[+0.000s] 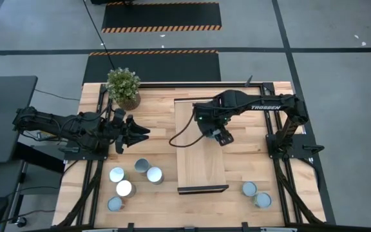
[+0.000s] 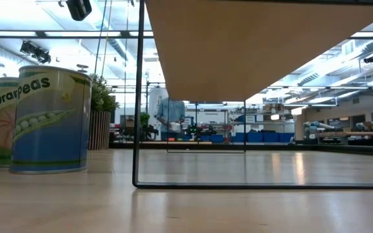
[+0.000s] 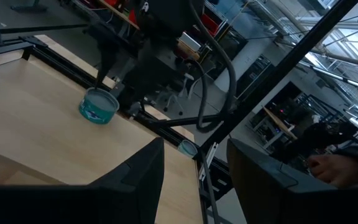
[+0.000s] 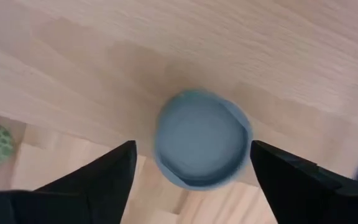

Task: Pick and place cans onto a shelf
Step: Put the green tuna can on the shelf

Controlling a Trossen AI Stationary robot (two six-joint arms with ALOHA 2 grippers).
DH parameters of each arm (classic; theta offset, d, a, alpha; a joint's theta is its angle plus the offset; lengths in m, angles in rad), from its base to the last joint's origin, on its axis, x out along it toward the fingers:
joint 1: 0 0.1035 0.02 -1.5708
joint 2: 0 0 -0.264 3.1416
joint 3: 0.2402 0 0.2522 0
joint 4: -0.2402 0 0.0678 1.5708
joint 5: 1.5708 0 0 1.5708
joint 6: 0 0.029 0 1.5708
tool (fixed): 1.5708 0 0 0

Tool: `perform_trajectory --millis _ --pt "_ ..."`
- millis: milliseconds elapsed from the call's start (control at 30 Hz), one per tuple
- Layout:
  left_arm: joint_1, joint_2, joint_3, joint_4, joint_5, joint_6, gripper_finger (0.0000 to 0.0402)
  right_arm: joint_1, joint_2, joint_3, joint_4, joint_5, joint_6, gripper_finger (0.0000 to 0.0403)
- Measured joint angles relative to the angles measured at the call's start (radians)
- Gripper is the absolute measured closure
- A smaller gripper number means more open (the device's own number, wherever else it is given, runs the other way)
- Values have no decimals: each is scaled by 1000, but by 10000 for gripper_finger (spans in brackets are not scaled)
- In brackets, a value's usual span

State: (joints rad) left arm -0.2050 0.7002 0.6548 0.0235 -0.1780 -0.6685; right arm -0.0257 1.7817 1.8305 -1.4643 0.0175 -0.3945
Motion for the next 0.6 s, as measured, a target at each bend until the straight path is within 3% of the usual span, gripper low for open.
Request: perform_trajectory --millis 233,600 --pt "0 0 0 0 0 0 221 5 0 0 5 48 -1 8" --pt "0 0 0 0 0 -1 221 4 2 -108 91 88 -25 20"
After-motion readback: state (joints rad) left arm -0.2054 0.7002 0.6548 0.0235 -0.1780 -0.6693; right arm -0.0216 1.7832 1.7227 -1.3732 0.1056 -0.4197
